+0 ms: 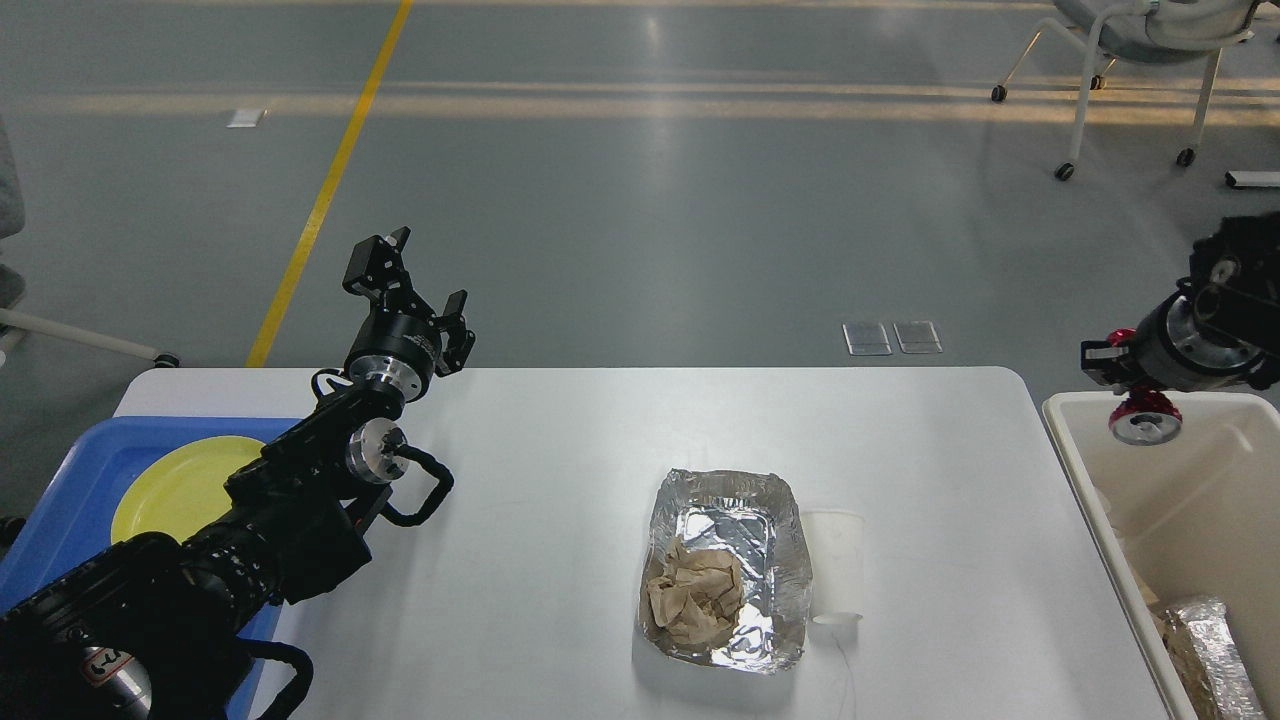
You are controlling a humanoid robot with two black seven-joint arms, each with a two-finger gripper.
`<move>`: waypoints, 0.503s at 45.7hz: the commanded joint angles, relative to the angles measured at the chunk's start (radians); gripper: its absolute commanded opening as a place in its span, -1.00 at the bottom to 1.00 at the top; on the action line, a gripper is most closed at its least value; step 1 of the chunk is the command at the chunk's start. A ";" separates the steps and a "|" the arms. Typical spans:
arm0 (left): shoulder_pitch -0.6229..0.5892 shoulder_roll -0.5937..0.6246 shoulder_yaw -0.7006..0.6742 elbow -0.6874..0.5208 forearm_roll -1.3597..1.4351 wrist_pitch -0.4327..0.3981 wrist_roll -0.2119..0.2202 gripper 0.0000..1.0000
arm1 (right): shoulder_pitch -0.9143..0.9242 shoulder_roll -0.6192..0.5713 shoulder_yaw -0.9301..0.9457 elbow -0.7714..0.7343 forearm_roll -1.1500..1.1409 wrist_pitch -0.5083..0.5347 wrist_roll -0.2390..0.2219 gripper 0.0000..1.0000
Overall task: Tidy desktop
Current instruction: 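Open the right gripper to drop the red wrapper into the bin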
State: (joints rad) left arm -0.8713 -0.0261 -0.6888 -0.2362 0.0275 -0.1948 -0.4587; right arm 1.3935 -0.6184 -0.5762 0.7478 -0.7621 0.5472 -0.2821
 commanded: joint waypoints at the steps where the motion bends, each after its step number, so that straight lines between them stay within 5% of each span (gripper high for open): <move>1: 0.000 0.000 0.000 0.000 0.000 0.000 0.000 1.00 | -0.094 0.066 -0.140 -0.111 -0.005 -0.133 0.001 -1.00; 14: 0.000 0.000 0.000 0.000 0.000 0.000 0.000 1.00 | -0.326 0.175 -0.323 -0.369 0.084 -0.314 0.004 -1.00; 21: 0.000 0.000 0.000 0.000 0.000 0.000 0.000 1.00 | -0.361 0.189 -0.321 -0.386 0.145 -0.345 0.004 0.41; 23: 0.000 0.000 0.000 0.000 0.000 0.000 0.000 1.00 | -0.360 0.189 -0.321 -0.387 0.158 -0.345 0.003 1.00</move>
State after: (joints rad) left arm -0.8713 -0.0261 -0.6888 -0.2362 0.0275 -0.1948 -0.4587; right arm 1.0391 -0.4317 -0.8977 0.3647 -0.6290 0.2093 -0.2775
